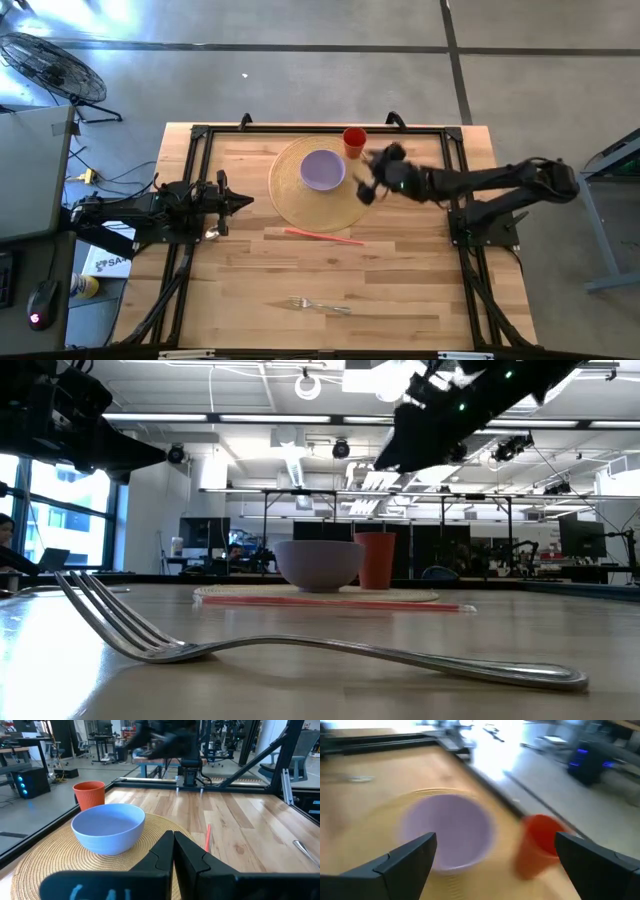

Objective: Pick & Place Utensil
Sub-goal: Put the pink straw into the orange cup

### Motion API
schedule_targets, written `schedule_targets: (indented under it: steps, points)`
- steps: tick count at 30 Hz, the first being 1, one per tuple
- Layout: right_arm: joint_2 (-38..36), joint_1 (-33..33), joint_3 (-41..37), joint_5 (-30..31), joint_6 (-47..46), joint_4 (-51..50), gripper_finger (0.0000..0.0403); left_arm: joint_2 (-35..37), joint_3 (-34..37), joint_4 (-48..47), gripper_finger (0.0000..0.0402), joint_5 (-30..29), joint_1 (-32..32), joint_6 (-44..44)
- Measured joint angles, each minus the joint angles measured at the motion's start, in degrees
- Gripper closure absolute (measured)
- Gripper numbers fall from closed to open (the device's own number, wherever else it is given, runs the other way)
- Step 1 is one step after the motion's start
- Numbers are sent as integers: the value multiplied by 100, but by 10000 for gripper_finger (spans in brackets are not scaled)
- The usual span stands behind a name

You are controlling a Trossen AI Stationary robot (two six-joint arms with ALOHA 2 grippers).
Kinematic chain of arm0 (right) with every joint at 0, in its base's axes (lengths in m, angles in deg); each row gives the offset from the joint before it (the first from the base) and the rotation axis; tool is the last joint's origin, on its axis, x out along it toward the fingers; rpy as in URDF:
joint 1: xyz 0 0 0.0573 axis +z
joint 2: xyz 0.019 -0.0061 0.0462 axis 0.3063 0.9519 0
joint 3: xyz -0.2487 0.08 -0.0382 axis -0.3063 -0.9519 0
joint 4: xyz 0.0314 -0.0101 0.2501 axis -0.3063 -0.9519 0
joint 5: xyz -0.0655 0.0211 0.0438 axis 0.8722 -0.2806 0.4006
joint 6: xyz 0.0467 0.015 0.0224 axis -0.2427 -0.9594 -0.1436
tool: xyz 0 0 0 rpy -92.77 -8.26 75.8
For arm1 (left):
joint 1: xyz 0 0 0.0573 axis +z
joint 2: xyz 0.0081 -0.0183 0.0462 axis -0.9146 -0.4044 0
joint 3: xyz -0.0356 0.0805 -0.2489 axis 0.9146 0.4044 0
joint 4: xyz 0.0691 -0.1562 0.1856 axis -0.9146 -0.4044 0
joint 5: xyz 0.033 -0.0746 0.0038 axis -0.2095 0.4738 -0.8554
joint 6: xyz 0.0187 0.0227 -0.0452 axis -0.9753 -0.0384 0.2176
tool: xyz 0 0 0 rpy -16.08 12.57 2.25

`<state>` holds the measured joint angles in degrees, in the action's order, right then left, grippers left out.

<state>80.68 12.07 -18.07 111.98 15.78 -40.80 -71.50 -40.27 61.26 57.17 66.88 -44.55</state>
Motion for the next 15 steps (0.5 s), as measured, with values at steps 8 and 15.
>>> schedule_targets:
  steps: [8, 15]
  points:
    - [653, 1421, 0, -188, -596, 657, 7, 0, 0, 0, 394, 0, 0, 0]
    - [1957, 1648, 978, -809, -987, 140, 7, 0, 0, 0, 394, 0, 0, 0]
